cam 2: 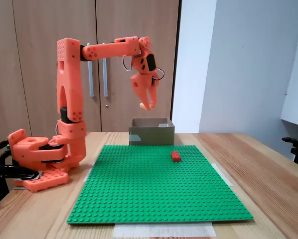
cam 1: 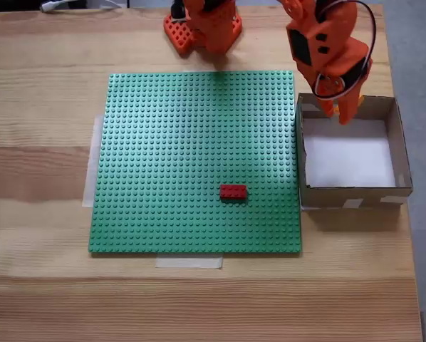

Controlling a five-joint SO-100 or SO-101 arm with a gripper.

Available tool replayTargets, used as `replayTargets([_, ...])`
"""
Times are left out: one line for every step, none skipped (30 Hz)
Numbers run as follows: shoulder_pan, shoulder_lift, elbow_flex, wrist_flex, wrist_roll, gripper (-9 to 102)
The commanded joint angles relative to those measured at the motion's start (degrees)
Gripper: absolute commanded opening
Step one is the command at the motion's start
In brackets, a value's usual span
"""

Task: Pick the yellow lego block and put it in the box.

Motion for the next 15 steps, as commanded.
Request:
replayTargets([1.1, -0.6, -2.5, -1.0, -0.4, -1])
replayTargets([1.3, -1.2, -2.5, -1.1, -0.5, -1])
replayTargets([1.3, -1.9, -2.5, -1.3, -0.5, -1])
replayTargets([1.5, -2.5, -2.5, -1.6, -0.5, -1])
replayTargets([1.6, -2.9, -2.5, -1.8, -0.5, -1])
replayTargets([1.7, -3.3, -2.5, -1.8, -0.6, -1])
replayTargets([1.8, -3.7, -2.5, -2.0, -0.8, -1])
replayTargets([1.9, -3.9, -2.5, -2.4, -0.8, -1])
replayTargets([2.0, -4.1, -2.5, -2.7, -0.8, -1])
replayTargets([2.1, -4.4, -2.5, -2.9, -0.8, -1])
replayTargets([2.1, -4.6, -2.5, -3.1, -0.9, -1])
replayTargets([2.1, -4.8, -2.5, -3.3, -1.1, -1])
replayTargets([2.2, -5.3, -2.5, -3.4, -1.1, -1])
replayTargets([2.3, -5.9, -2.7, -3.7, -1.1, -1])
replayTargets([2.4, -6.2, -2.7, -3.9, -1.1, -1])
